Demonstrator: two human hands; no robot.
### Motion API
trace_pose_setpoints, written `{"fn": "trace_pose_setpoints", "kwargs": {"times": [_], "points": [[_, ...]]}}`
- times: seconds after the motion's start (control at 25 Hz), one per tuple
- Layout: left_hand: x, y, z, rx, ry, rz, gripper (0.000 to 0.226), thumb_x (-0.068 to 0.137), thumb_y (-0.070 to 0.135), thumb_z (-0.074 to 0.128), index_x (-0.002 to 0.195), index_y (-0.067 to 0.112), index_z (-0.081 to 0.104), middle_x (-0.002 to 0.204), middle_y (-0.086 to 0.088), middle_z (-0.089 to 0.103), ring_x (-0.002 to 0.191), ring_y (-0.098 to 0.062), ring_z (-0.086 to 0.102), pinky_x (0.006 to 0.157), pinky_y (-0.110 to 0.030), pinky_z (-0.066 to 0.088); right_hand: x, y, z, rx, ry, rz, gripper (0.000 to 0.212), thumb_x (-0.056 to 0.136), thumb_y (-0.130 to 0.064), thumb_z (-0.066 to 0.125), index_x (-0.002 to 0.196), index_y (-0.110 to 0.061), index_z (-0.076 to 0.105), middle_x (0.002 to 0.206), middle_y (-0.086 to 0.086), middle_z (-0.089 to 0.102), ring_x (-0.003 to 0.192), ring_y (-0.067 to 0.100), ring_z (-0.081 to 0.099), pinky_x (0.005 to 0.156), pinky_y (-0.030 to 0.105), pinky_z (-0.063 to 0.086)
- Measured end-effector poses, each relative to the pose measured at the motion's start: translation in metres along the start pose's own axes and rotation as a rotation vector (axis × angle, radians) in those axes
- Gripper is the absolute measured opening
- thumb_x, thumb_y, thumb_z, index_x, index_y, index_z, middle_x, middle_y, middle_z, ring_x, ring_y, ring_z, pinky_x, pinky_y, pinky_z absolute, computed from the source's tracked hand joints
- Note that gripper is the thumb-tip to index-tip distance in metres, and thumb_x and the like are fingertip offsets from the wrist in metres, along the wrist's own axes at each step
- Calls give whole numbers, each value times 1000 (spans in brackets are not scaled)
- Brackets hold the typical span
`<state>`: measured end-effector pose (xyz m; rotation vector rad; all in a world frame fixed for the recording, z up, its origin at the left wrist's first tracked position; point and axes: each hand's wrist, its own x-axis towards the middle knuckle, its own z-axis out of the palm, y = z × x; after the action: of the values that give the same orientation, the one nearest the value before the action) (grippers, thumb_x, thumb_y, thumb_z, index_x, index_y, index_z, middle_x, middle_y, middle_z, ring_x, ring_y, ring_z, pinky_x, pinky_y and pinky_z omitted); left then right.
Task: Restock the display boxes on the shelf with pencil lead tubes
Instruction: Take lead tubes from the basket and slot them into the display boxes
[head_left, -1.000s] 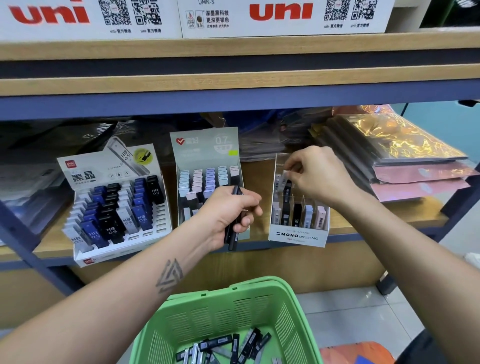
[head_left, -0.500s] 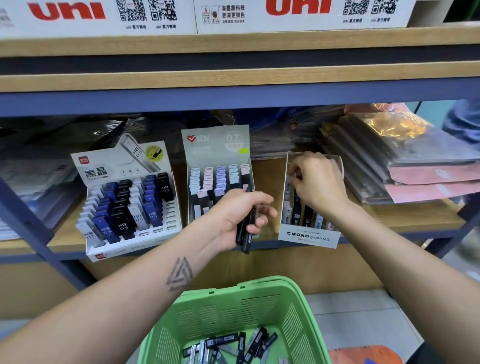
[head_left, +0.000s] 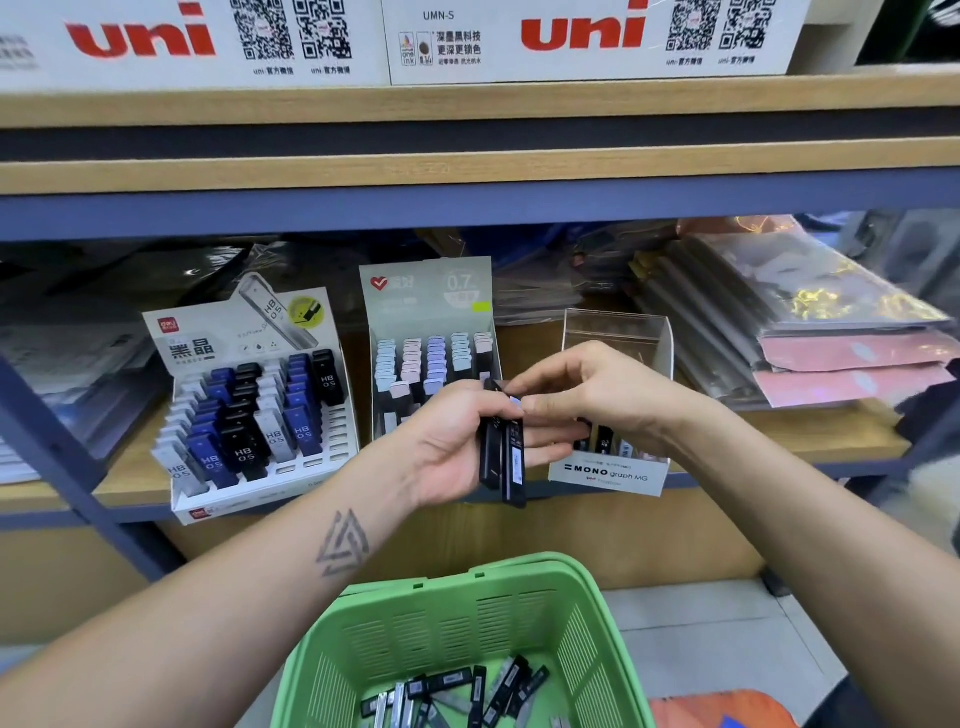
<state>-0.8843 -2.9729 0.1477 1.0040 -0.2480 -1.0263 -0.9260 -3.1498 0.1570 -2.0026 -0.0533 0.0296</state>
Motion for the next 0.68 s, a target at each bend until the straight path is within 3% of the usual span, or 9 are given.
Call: {"fn": "trace_pose_setpoints", "kwargs": {"times": [0.16,0.36,0.4,0.48,0.56,0.68], "points": [[-4,1,-2,-23,-27,12,39,97,-11,34,133,-12,49,126,-40,58,118,-51,60,102,-57,46,2,4,-1,210,24,-14,18,82,1,77,98,-6,78,90,14,72,84,17,68,73,27,56],[-9,5,-6,80,-46,-73,35,105,5,39,138,-1,50,127,-30,63,119,-40,63,98,-64,48,9,4,-1,366,153,54,20,86,10,68,102,-1,74,85,9,70,80,18,67,76,28,55],[-10,6,-8,93,-27,-97,31,105,8,40,133,0,51,125,-29,64,114,-38,67,93,-60,54,10,4,-1,377,182,49,20,87,10,66,101,-3,74,84,8,71,79,16,67,75,27,54],[-11,7,-10,133,42,-111,25,105,11,44,126,1,54,115,-24,70,87,-29,71,63,-36,61,12,3,-1,418,219,43,21,89,10,64,98,-5,76,84,7,73,78,15,67,71,26,53],[-11,9,-14,175,104,-63,26,103,10,47,125,-2,55,95,-17,71,57,-16,55,39,-19,40,12,3,-1,445,226,38,21,90,9,65,99,-6,76,88,9,74,80,15,67,71,26,54],[-11,12,-20,238,151,4,28,102,10,51,127,-1,53,83,-13,67,49,-10,39,34,-16,27,10,0,-2,454,168,33,20,90,5,67,106,-4,73,91,11,74,76,17,67,69,26,54]]}}
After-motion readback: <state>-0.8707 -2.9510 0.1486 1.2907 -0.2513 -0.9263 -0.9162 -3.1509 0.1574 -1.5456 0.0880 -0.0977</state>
